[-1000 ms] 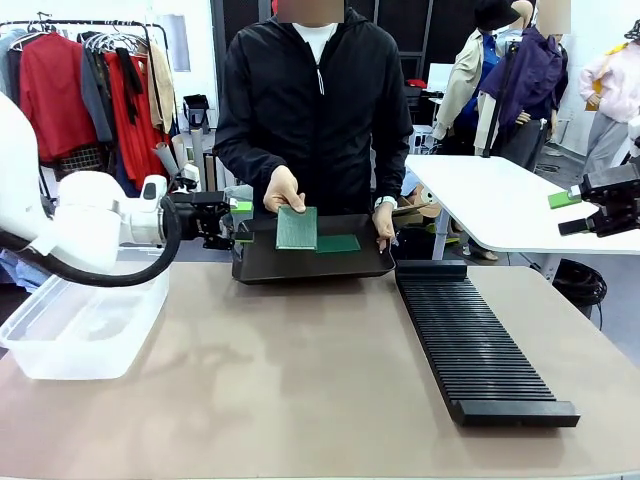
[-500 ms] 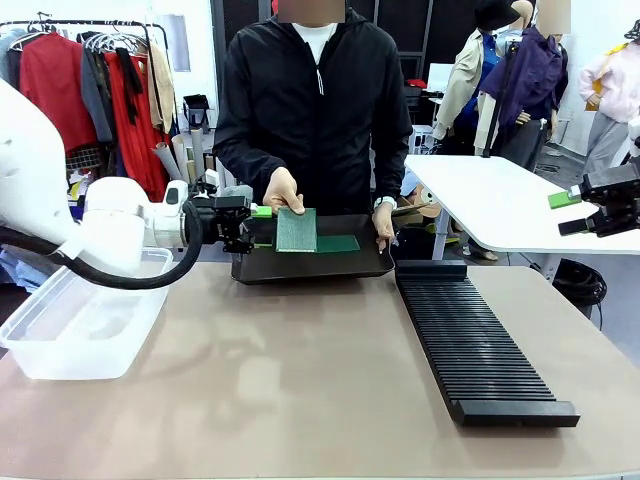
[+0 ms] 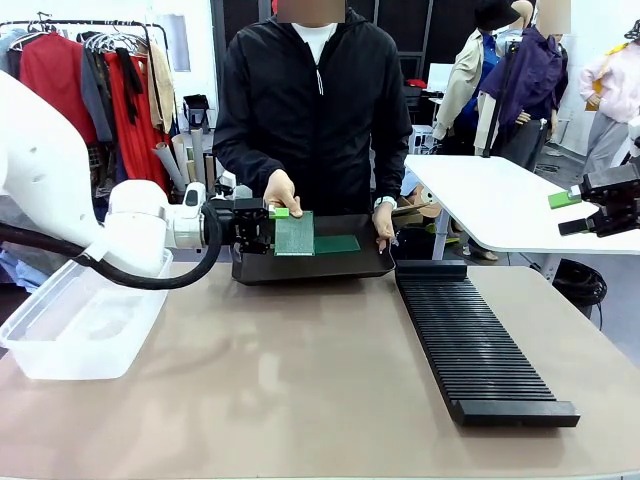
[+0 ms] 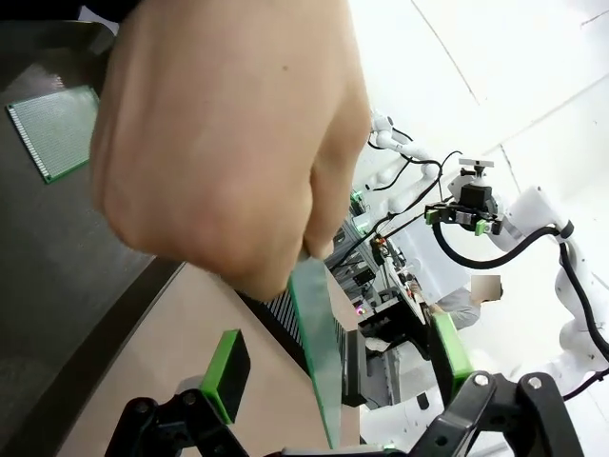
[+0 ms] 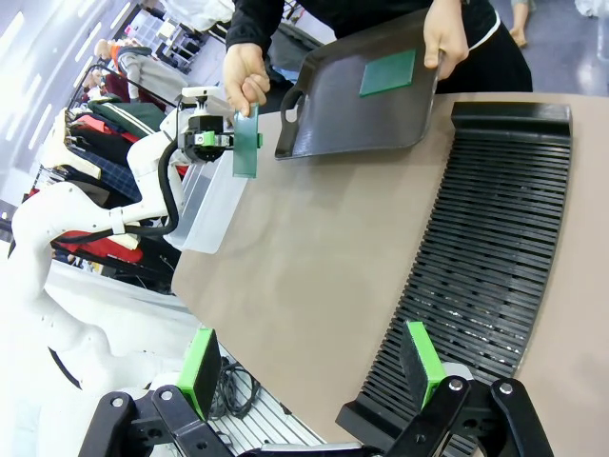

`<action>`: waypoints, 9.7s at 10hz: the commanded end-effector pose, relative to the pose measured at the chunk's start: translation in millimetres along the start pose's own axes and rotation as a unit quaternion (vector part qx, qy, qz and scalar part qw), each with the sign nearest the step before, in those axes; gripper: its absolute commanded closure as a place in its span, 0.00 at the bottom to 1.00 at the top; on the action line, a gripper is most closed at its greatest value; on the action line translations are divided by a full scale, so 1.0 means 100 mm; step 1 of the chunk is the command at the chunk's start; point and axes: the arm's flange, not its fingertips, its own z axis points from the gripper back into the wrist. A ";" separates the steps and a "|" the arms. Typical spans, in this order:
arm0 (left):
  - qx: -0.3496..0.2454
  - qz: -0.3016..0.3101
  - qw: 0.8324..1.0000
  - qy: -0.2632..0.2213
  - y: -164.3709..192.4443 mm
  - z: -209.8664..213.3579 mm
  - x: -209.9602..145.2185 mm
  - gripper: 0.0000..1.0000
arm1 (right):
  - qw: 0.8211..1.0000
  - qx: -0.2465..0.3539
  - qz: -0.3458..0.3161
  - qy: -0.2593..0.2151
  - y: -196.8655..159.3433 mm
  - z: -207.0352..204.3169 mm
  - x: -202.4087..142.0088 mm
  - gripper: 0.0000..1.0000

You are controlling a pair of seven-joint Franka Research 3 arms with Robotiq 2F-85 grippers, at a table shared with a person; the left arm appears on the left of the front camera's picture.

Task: Sort PCBs into racks and boxes based on the side picked up.
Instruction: Pick up the Blank PCB handed by the Human, then if the short side of the Blank PCB is picked up, insert it into the PCB Rack ; if the long side is picked up, place it in the Organizing box, then pick up the Blank PCB handed by the Human.

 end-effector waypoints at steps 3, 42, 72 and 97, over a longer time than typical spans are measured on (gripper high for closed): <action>-0.004 -0.003 1.000 -0.012 0.04 -0.04 0.04 0.33 | 1.000 0.002 -0.002 -0.001 0.01 -0.01 0.01 0.00; 0.142 0.121 0.978 0.092 -1.14 1.56 0.10 1.00 | 1.000 0.002 -0.002 -0.001 0.01 -0.01 0.01 0.00; 0.484 0.134 0.848 0.170 -0.38 2.42 -0.51 1.00 | 1.000 0.002 -0.002 -0.001 0.01 -0.01 0.01 0.00; 0.573 0.110 0.789 0.190 -1.11 2.28 -0.18 0.00 | 1.000 0.002 -0.002 -0.001 0.01 -0.01 0.01 0.00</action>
